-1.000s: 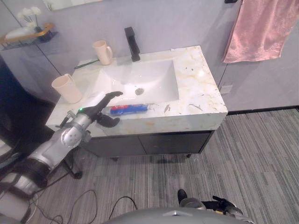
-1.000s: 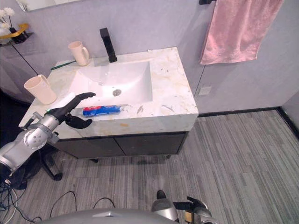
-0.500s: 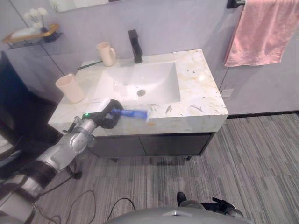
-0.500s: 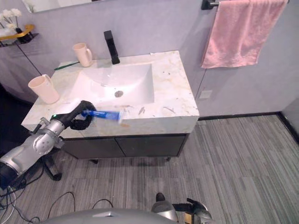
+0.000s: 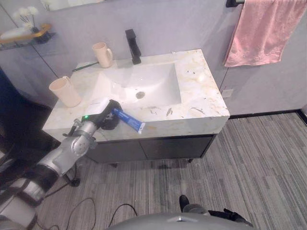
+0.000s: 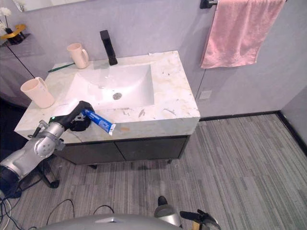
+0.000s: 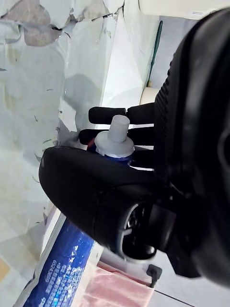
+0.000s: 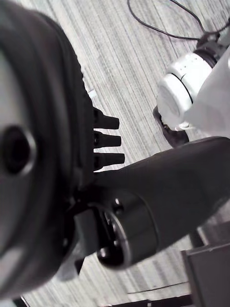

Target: Organize the bathroom.

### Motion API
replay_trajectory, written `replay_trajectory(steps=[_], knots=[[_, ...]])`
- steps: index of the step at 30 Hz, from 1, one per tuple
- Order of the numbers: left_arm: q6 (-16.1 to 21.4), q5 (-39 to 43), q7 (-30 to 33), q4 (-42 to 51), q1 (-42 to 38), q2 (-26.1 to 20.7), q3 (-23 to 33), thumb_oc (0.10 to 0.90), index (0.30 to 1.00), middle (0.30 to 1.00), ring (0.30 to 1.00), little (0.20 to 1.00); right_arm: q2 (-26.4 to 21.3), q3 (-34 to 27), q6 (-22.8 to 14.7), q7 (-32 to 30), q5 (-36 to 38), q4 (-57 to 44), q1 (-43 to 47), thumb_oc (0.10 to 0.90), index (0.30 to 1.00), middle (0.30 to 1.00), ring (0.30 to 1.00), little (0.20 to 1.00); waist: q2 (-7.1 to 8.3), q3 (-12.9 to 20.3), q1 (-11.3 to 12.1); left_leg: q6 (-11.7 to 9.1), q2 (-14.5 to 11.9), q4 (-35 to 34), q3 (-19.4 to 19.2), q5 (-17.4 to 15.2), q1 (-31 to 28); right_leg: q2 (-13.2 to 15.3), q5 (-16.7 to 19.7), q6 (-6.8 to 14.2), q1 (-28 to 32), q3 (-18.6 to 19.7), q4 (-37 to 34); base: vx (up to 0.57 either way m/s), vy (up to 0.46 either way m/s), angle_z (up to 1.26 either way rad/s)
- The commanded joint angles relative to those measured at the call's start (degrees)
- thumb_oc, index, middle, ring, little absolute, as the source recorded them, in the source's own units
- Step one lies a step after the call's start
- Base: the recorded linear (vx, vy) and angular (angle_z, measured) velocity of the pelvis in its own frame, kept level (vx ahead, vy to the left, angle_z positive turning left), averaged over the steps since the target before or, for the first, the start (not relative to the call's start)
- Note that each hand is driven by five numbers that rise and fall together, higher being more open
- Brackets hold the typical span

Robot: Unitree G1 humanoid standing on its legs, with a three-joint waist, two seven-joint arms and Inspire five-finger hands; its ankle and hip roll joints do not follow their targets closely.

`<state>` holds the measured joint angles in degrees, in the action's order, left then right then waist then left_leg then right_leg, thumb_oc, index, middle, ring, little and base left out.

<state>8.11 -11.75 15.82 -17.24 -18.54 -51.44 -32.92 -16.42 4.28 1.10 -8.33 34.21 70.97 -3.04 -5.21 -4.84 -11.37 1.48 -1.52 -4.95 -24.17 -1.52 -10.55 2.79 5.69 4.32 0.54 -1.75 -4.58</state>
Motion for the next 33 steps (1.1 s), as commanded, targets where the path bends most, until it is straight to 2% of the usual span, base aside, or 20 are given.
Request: replay_trajectory(steps=[1, 5, 6, 8, 9, 10, 12, 13, 14, 16, 17, 18, 20, 21, 23, 26, 28, 30, 31, 33], knots=[[6.8, 7.9, 4.4, 0.5, -8.6, 0.2, 9.4, 0.4, 0.3, 0.3, 0.3, 0.3, -2.2, -4.7, -6.4, -4.1, 7.0, -0.1, 0.4, 0.8, 0.9, 0.9, 0.9, 0.9, 1.86, 0.3, -3.1, 0.6, 2.5, 6.9, 2.0, -5.7, 1.7, -2.5, -5.4, 2.8, 1.1, -1.1, 5.6, -0.01, 0.029, -0.11], [9.0, 14.0, 2.5, 5.0, -9.1, -0.1, 13.1, 0.4, 0.3, 0.3, 0.3, 0.3, -4.1, -11.2, -10.3, -4.8, 10.1, -1.2, -1.8, 0.8, 0.9, 0.9, 0.9, 0.9, 2.71, 0.3, -4.1, 0.5, 2.4, 6.5, 1.7, -5.3, 1.7, -2.7, -4.5, 2.7, 0.6, -0.4, 5.3, -0.02, 0.018, -0.09], [9.6, 17.8, 1.9, 7.8, -9.5, 0.0, 15.3, 0.4, 0.3, 0.3, 0.3, 0.3, -5.1, -14.9, -14.0, -6.1, 12.4, -2.1, -2.9, 0.8, 0.9, 0.9, 0.9, 0.9, 3.18, 0.2, -4.7, 0.5, 2.4, 6.2, 1.7, -5.6, 1.3, -2.9, -4.4, 3.0, 0.8, -0.2, 5.1, -0.02, 0.022, -0.15], [9.7, 19.7, 2.2, 9.7, -9.2, 0.4, 17.2, 0.4, 0.3, 0.3, 0.3, 0.3, -5.7, -17.4, -16.8, -7.6, 13.4, -3.5, -3.7, 0.8, 0.9, 0.9, 0.9, 0.9, 3.57, 0.3, -5.1, 0.5, 2.4, 6.1, 1.7, -5.6, 1.2, -2.9, -4.2, 3.0, 0.8, 0.1, 4.8, -0.02, 0.029, -0.16], [9.7, 22.9, 1.6, 11.6, -9.0, 0.3, 19.7, 0.4, 0.3, 0.3, 0.3, 0.3, -6.6, -20.2, -20.4, -10.2, 13.4, -6.8, -4.9, 0.8, 0.9, 0.9, 0.9, 0.9, 4.05, 0.4, -5.6, 0.3, 2.4, 5.9, 1.6, -5.5, 1.2, -3.1, -3.9, 3.1, 0.8, 0.4, 4.5, -0.03, 0.018, -0.1], [9.9, 23.7, 1.7, 11.9, -8.9, 0.2, 20.0, 0.4, 0.3, 0.3, 0.3, 0.3, -6.7, -20.5, -20.7, -10.4, 13.6, -7.3, -5.1, 0.8, 0.9, 0.9, 0.9, 0.9, 4.1, 0.4, -5.7, 0.3, 2.3, 5.9, 1.6, -5.5, 1.2, -3.1, -3.9, 3.1, 0.8, 0.5, 4.5, -0.03, 0.021, -0.1], [10.2, 30.5, -0.1, 16.3, -8.2, 0.8, 25.6, 0.4, 0.3, 0.3, 0.3, 0.3, -8.2, -26.4, -26.0, -18.7, 10.5, -16.3, -7.1, 0.8, 0.9, 0.9, 0.9, 0.9, 4.8, 0.5, -6.4, 0.0, 2.5, 5.3, 2.1, -5.3, 1.2, -3.5, -3.6, 3.1, 0.7, 1.0, 4.0, -0.03, 0.04, -0.1], [10.1, 31.1, -0.5, 16.4, -8.0, 0.8, 26.0, 0.4, 0.3, 0.3, 0.3, 0.3, -8.2, -26.7, -26.6, -19.4, 10.2, -16.7, -7.3, 0.8, 0.9, 0.9, 0.9, 0.9, 4.78, 0.5, -6.5, 0.0, 2.5, 5.2, 2.1, -5.2, 1.2, -3.5, -3.6, 3.1, 0.7, 1.0, 4.0, -0.03, 0.064, -0.1], [9.9, 35.4, -0.7, 18.9, -7.9, 1.6, 28.6, 0.4, 0.3, 0.3, 0.3, 0.3, -10.1, -30.7, -29.4, -24.9, 5.4, -21.6, -7.8, 0.8, 0.9, 0.9, 0.9, 0.9, 4.96, 0.7, -6.8, -0.3, 2.6, 4.5, 2.6, -4.9, 1.2, -3.7, -3.3, 3.2, 0.7, 1.2, 3.6, -0.01, 0.045, -0.07], [9.7, 38.2, -0.1, 20.8, -7.8, 1.9, 30.6, 0.4, 0.3, 0.3, 0.3, 0.3, -11.7, -33.6, -31.2, -28.0, 2.9, -26.1, -8.1, 0.8, 0.9, 0.9, 0.9, 0.9, 4.94, 0.7, -6.9, -0.4, 2.7, 3.9, 3.0, -4.6, 1.1, -3.9, -3.2, 3.3, 0.8, 1.3, 3.4, 0.01, 0.066, -0.15], [7.9, 42.4, -0.8, 23.3, -7.9, 2.1, 33.7, 0.4, 0.3, 0.3, 0.3, 0.3, -15.2, -38.2, -32.2, -33.7, -4.7, -35.0, -8.2, 0.8, 0.9, 0.9, 0.9, 0.9, 5.05, 0.9, -7.1, -0.5, 2.9, 3.3, 3.6, -4.3, 1.0, -4.1, -3.2, 3.4, 0.9, 1.7, 3.3, 0.02, 0.069, -0.16], [7.4, 43.0, -0.8, 23.8, -7.8, 2.3, 34.3, 0.4, 0.3, 0.3, 0.3, 0.3, -15.6, -38.8, -32.4, -35.0, -6.9, -36.8, -8.3, 0.8, 0.9, 0.9, 0.9, 0.9, 4.9, 0.9, -7.1, -0.5, 2.9, 3.2, 3.7, -4.2, 1.0, -4.2, -3.2, 3.4, 0.9, 1.7, 3.3, 0.02, 0.073, -0.12], [4.7, 48.3, 2.9, 26.8, -9.8, 1.7, 37.1, 0.4, 0.3, 0.3, 0.3, 0.3, -20.1, -41.6, -31.5, -38.3, -16.8, -53.3, -7.5, 0.8, 0.9, 0.9, 0.9, 0.9, 4.5, 1.1, -7.6, -0.4, 3.2, 2.5, 4.1, -3.8, 0.8, -4.4, -3.3, 3.6, 0.9, 2.0, 3.2, 0.02, 0.078, -0.05], [4.6, 48.7, 3.0, 26.8, -10.0, 1.7, 37.3, 0.4, 0.3, 0.3, 0.3, 0.3, -20.1, -41.7, -31.2, -38.6, -17.4, -54.4, -7.4, 0.8, 0.9, 0.9, 0.9, 0.9, 4.42, 1.1, -7.6, -0.4, 3.2, 2.4, 4.1, -3.7, 0.8, -4.5, -3.3, 3.6, 0.9, 2.1, 3.2, 0.03, 0.089, -0.05], [1.0, 55.1, 6.5, 24.9, -16.4, 0.9, 37.4, 0.4, 0.3, 0.3, 0.3, 0.3, -25.5, -40.6, -33.0, -33.1, -19.5, -65.9, -2.6, 0.8, 0.9, 0.9, 0.9, 0.9, 3.9, 2.2, -7.9, -0.5, 3.4, 1.5, 3.6, -3.2, 0.4, -4.5, -3.3, 3.9, 0.8, 2.0, 2.9, 0.04, 0.084, -0.11], [-0.8, 61.5, 9.2, 21.4, -23.0, 0.3, 34.4, 0.4, 0.3, 0.3, 0.3, 0.3, -29.8, -35.9, -32.9, -28.7, -20.2, -71.0, 3.0, 0.8, 0.9, 0.9, 0.9, 0.9, 3.47, 3.0, -7.7, -0.6, 3.5, 0.7, 3.0, -2.8, 0.2, -4.6, -3.3, 4.1, 0.6, 2.0, 2.7, 0.03, 0.068, -0.13], [-0.9, 65.5, 11.9, 16.6, -28.7, 1.9, 31.0, 0.4, 0.3, 0.3, 0.3, 0.3, -32.1, -29.6, -34.2, -14.7, -12.4, -76.8, 10.9, 0.8, 0.9, 0.9, 0.9, 0.9, 3.42, 3.9, -7.2, -0.6, 3.5, 0.2, 2.1, -2.5, 0.3, -4.6, -3.2, 4.2, 0.5, 1.9, 2.1, 0.01, 0.072, -0.12], [-0.2, 67.7, 13.0, 13.8, -31.5, 4.3, 28.7, 0.4, 0.3, 0.3, 0.3, 0.3, -33.5, -23.4, -29.5, -5.7, -9.8, -79.7, 18.7, 0.8, 0.9, 0.9, 0.9, 0.9, 3.76, 4.3, -6.7, -0.6, 3.4, 0.1, 1.7, -2.4, 0.5, -4.6, -3.2, 4.2, 0.4, 1.7, 1.9, 0.01, 0.035, -0.17], [-0.3, 67.8, 13.1, 13.6, -31.7, 4.3, 28.6, 0.4, 0.3, 0.3, 0.3, 0.3, -33.7, -22.8, -29.3, -4.5, -9.1, -79.6, 19.6, 0.8, 0.9, 0.9, 0.9, 0.9, 3.77, 4.3, -6.8, -0.7, 3.4, 0.1, 1.6, -2.4, 0.5, -4.6, -3.2, 4.2, 0.4, 1.7, 1.9, 0.01, 0.019, -0.12], [-0.9, 69.1, 13.2, 11.5, -33.5, 7.5, 25.8, 0.4, 0.3, 0.3, 0.3, 0.3, -34.6, -13.8, -22.8, 5.0, -3.5, -81.6, 30.0, 0.8, 0.9, 0.9, 0.9, 0.9, 4.41, 4.8, -5.8, -0.8, 3.2, 0.1, 1.5, -2.1, 0.8, -4.6, -3.2, 4.0, 0.5, 1.2, 1.7, 0.01, 0.007, -0.07]])
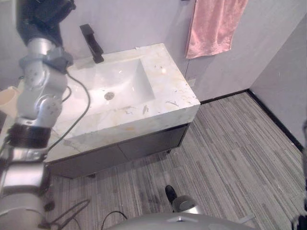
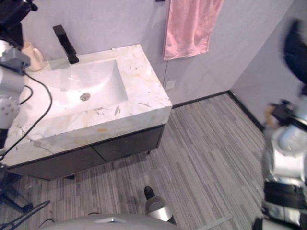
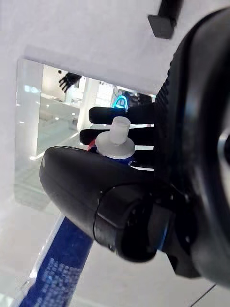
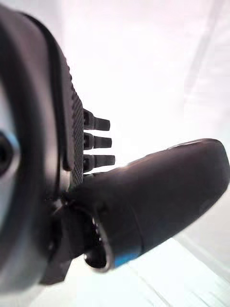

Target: Organize the bathroom.

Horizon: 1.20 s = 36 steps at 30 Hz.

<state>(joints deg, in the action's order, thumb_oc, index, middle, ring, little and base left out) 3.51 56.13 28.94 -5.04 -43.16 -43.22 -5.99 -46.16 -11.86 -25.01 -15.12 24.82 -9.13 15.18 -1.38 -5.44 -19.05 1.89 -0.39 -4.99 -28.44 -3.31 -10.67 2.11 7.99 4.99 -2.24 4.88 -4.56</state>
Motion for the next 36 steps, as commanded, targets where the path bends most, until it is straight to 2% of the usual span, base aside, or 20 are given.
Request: replay_trajectory(steps=[1, 2, 4, 9, 18, 20, 23, 28, 31, 34, 36], knots=[[3.7, 1.1, -0.1, -0.8, -8.9, -0.7, -1.1, 0.4, 0.3, 0.3, 0.3, 0.3, -4.9, 2.9, 3.4, 12.3, 6.1, -1.4, 12.4, 0.8, 0.9, 0.9, 0.9, 0.9, 0.55, 5.4, 1.8, -1.2, 2.1, 0.2, 5.8, -0.3, 0.9, -4.0, -5.5, 3.3, 3.2, -5.4, 1.6, 0.0, -0.009, -0.07], [2.8, 1.5, -0.7, -1.6, -8.7, 1.3, -2.5, 0.4, 0.3, 0.3, 0.3, 0.3, -5.1, 7.2, 6.0, 15.3, 8.1, -2.0, 16.8, 0.8, 0.9, 0.9, 0.9, 0.9, 1.1, 5.5, 2.4, -1.3, 1.9, 0.2, 5.7, -0.1, 1.1, -3.9, -5.5, 3.3, 3.3, -5.8, 1.4, 0.0, -0.015, -0.05], [1.3, 1.1, -2.5, -1.8, -7.7, 3.1, -3.4, 0.4, 0.3, 0.3, 0.3, 0.3, -5.0, 10.2, 8.7, 18.2, 11.0, -2.0, 20.0, 0.8, 0.9, 0.9, 0.9, 0.9, 1.46, 5.6, 3.0, -1.3, 1.8, 0.2, 5.6, 0.0, 1.1, -3.9, -5.6, 3.2, 3.5, -6.1, 1.4, 0.0, -0.012, -0.03], [-3.1, 0.1, -6.0, -0.5, -3.6, 7.8, -4.6, 0.4, 0.3, 0.3, 0.3, 0.3, -4.7, 14.2, 14.5, 24.1, 18.8, -1.8, 24.1, 0.8, 0.9, 0.9, 0.9, 0.9, 2.63, 5.3, 4.3, -1.4, 1.6, 0.6, 5.7, 0.1, 1.1, -3.9, -5.8, 3.0, 4.3, -6.5, 1.0, 0.02, -0.046, 0.04], [-3.8, -1.4, -9.0, 0.6, -1.4, 11.2, -6.4, 0.4, 0.3, 0.3, 0.3, 0.3, -2.4, 18.3, 23.2, 29.6, 30.0, 4.0, 26.5, 0.8, 0.9, 0.9, 0.9, 0.9, 4.25, 5.1, 6.2, -1.8, 1.6, 1.9, 6.9, 0.3, 2.2, -3.9, -5.2, 2.6, 4.3, -6.6, 0.5, 0.0, -0.032, 0.0], [-4.1, -2.0, -8.5, 1.3, -1.5, 11.7, -6.9, 0.4, 0.3, 0.3, 0.3, 0.3, -1.6, 19.1, 25.0, 30.4, 29.8, 5.9, 27.0, 0.8, 0.9, 0.9, 0.9, 0.9, 4.49, 5.0, 6.6, -1.9, 1.5, 2.3, 7.2, 0.2, 2.3, -3.9, -5.1, 2.5, 4.5, -6.8, 0.5, 0.01, -0.037, 0.16], [-4.2, -4.5, -8.0, 1.5, -2.0, 12.3, -7.9, 0.4, 0.3, 0.3, 0.3, 0.3, -1.6, 21.0, 25.1, 31.9, 26.2, 8.9, 28.4, 0.8, 0.9, 0.9, 0.9, 0.9, 4.98, 4.9, 7.0, -1.9, 1.6, 2.7, 7.8, 0.1, 2.5, -3.8, -5.0, 2.5, 4.6, -7.0, 0.5, -0.01, -0.043, 0.13], [-5.6, -7.6, -7.3, 2.7, -2.6, 12.3, -9.3, 0.4, 0.3, 0.3, 0.3, 0.3, -1.3, 24.9, 23.5, 29.4, 26.9, 9.6, 31.4, 0.8, 0.9, 0.9, 0.9, 0.9, 5.18, 4.8, 7.7, -2.0, 1.8, 2.5, 8.8, 0.5, 2.7, -4.0, -4.7, 2.4, 4.5, -6.9, 0.3, 0.0, -0.035, 0.08], [-6.3, -6.7, -9.5, 2.3, -2.1, 13.1, -10.0, 0.4, 0.3, 0.3, 0.3, 0.3, 0.9, 26.7, 27.0, 28.8, 28.7, 12.9, 34.8, 0.8, 0.9, 0.9, 0.9, 0.9, 5.12, 4.6, 8.6, -2.2, 1.7, 2.8, 9.6, 0.3, 2.6, -4.0, -4.8, 2.3, 4.9, -7.2, 0.3, 0.03, -0.023, 0.07], [-7.0, -5.7, -10.7, 2.0, -2.3, 13.3, -10.1, 0.4, 0.3, 0.3, 0.3, 0.3, 0.1, 28.0, 30.0, 30.3, 30.5, 16.5, 37.7, 0.8, 0.9, 0.9, 0.9, 0.9, 5.33, 4.6, 9.3, -2.2, 1.7, 2.7, 10.0, 0.3, 2.3, -3.9, -4.8, 2.3, 5.4, -7.7, 0.2, 0.02, -0.012, 0.06], [-7.3, -5.3, -11.1, 1.9, -2.5, 13.7, -10.4, 0.4, 0.3, 0.3, 0.3, 0.3, -0.5, 28.4, 30.1, 30.2, 30.5, 18.8, 39.5, 0.8, 0.9, 0.9, 0.9, 0.9, 5.48, 4.6, 9.6, -2.3, 1.7, 2.6, 10.3, 0.3, 2.2, -3.8, -5.0, 2.2, 5.6, -7.8, 0.2, 0.0, -0.013, 0.18]])
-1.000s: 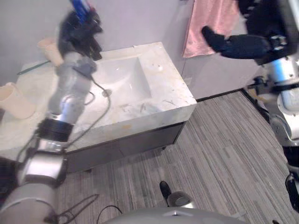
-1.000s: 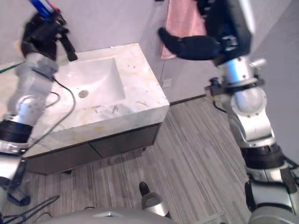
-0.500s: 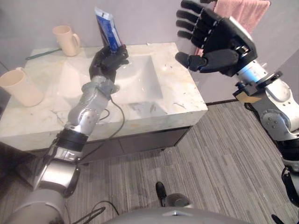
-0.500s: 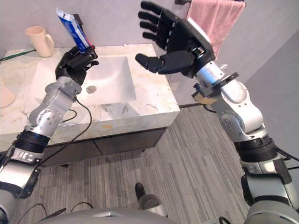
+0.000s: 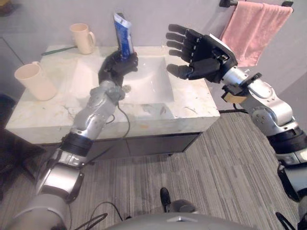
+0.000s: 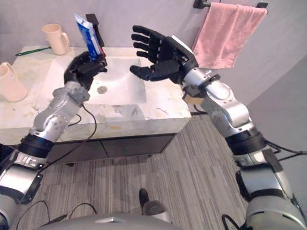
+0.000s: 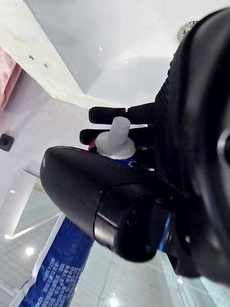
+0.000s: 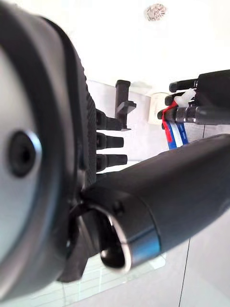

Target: Organize the bathroom.

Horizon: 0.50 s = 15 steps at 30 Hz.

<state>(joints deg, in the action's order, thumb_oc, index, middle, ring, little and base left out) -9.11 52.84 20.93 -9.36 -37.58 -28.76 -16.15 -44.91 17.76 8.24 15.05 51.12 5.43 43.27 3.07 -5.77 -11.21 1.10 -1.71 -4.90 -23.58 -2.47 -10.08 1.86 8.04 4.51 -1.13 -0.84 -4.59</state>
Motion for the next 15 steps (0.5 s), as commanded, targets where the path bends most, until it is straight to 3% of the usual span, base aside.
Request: replay_trajectory(steps=[1, 4, 9, 12, 15], knots=[[5.3, -1.6, -3.2, 6.0, -8.6, -0.4, -0.4, 0.4, 0.3, 0.3, 0.3, 0.3, -2.2, -0.8, -4.6, 0.1, 3.9, 6.3, 12.8, 0.8, 0.9, 0.9, 0.9, 0.9, 1.24, 4.8, 1.8, -1.6, 3.0, 2.5, 5.7, -0.6, 1.5, -3.5, -5.0, 2.8, 4.6, -2.2, 0.3, -0.03, -0.044, 0.24], [4.6, -1.5, -0.8, 5.7, -10.2, 1.1, -1.7, 0.4, 0.3, 0.3, 0.3, 0.3, -1.0, 1.2, -7.3, -1.9, 3.1, 7.8, 15.1, 0.8, 0.9, 0.9, 0.9, 0.9, 1.48, 4.7, 1.7, -1.7, 3.1, 2.3, 5.8, -0.1, 1.9, -3.4, -4.6, 2.9, 4.0, -2.1, 0.4, -0.03, -0.038, 0.1], [2.4, -2.1, 0.4, 5.6, -9.4, 2.9, -1.6, 0.4, 0.3, 0.3, 0.3, 0.3, 4.3, 2.5, -7.5, -5.9, 1.0, 4.5, 16.2, 0.8, 0.9, 0.9, 0.9, 0.9, 1.02, 5.1, 1.8, -1.3, 3.1, 2.9, 5.9, -0.2, 2.5, -3.7, -4.8, 2.4, 3.7, -1.6, 0.6, 0.02, -0.026, 0.0], [2.6, -1.2, 0.1, 5.6, -8.9, 3.2, -1.2, 0.4, 0.3, 0.3, 0.3, 0.3, 7.0, 3.2, -9.1, -8.2, -4.5, 3.5, 16.6, 0.8, 0.9, 0.9, 0.9, 0.9, 0.51, 5.5, 2.0, -1.4, 3.0, 2.5, 6.3, -0.1, 2.2, -3.9, -4.9, 2.3, 4.2, -1.4, 0.3, 0.03, -0.022, 0.0], [3.3, 0.0, 1.4, 6.3, -8.6, 3.7, -0.9, 0.4, 0.3, 0.3, 0.3, 0.3, 9.6, 4.2, -10.4, -10.8, -5.2, 3.0, 17.3, 0.8, 0.9, 0.9, 0.9, 0.9, 0.16, 5.7, 2.3, -1.7, 2.9, 2.4, 6.4, 0.3, 2.3, -3.8, -4.8, 2.3, 4.2, -1.4, 0.4, 0.01, -0.013, 0.02]])
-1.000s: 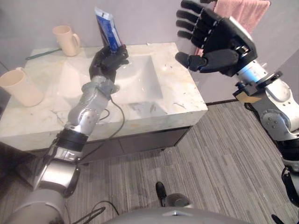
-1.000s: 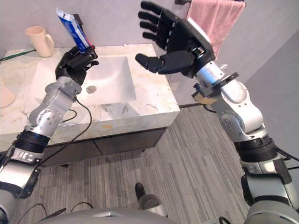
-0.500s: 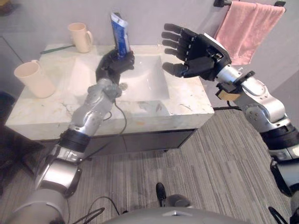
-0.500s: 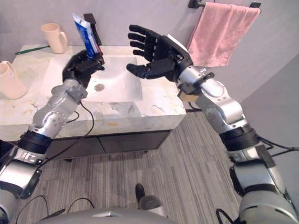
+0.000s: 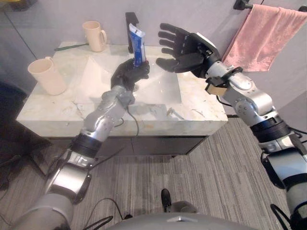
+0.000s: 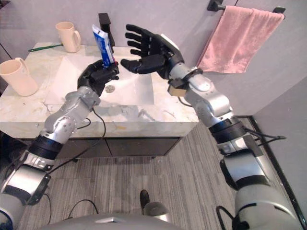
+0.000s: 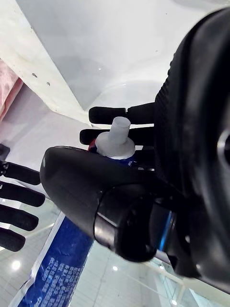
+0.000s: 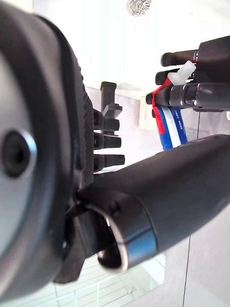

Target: Organize the bathroom.

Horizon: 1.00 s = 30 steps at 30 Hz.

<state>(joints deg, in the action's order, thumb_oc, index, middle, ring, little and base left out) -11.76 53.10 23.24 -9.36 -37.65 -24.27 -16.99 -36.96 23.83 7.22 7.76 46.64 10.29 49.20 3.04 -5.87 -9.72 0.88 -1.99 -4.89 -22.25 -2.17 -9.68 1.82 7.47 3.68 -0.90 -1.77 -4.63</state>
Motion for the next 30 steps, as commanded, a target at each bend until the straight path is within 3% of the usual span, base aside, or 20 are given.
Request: replay_trajectory(steps=[1, 11, 30], knots=[[5.8, -0.3, -1.0, 6.4, -8.4, -0.7, 0.0, 0.4, 0.3, 0.3, 0.3, 0.3, 1.9, -1.9, -9.2, -3.8, -1.3, -2.0, 11.5, 0.8, 0.9, 0.9, 0.9, 0.9, 0.16, 5.9, 0.8, -1.5, 3.1, 2.4, 5.1, 0.0, 1.9, -3.8, -4.2, 3.1, 4.0, -0.5, 0.4, 0.01, -0.014, 0.06], [4.9, -0.2, -2.1, 7.9, -5.6, 1.2, -0.3, 0.4, 0.3, 0.3, 0.3, 0.3, 5.0, -0.8, -8.5, -6.3, -2.6, -4.2, 12.5, 0.8, 0.9, 0.9, 0.9, 0.9, -0.58, 6.4, 1.6, -1.6, 2.8, 2.9, 5.7, -0.1, 1.9, -3.6, -4.9, 2.8, 4.1, -0.8, 1.2, 0.01, -0.006, 0.02], [5.0, -0.6, -1.1, 7.4, -5.7, 2.2, -0.9, 0.4, 0.3, 0.3, 0.3, 0.3, 9.3, 0.7, -6.6, -5.3, -2.9, -4.0, 11.8, 0.8, 0.9, 0.9, 0.9, 0.9, -0.9, 6.5, 1.9, -1.4, 2.4, 2.2, 5.4, 0.1, 1.4, -3.7, -4.9, 2.6, 4.4, -1.1, 0.7, 0.0, 0.0, 0.0]])
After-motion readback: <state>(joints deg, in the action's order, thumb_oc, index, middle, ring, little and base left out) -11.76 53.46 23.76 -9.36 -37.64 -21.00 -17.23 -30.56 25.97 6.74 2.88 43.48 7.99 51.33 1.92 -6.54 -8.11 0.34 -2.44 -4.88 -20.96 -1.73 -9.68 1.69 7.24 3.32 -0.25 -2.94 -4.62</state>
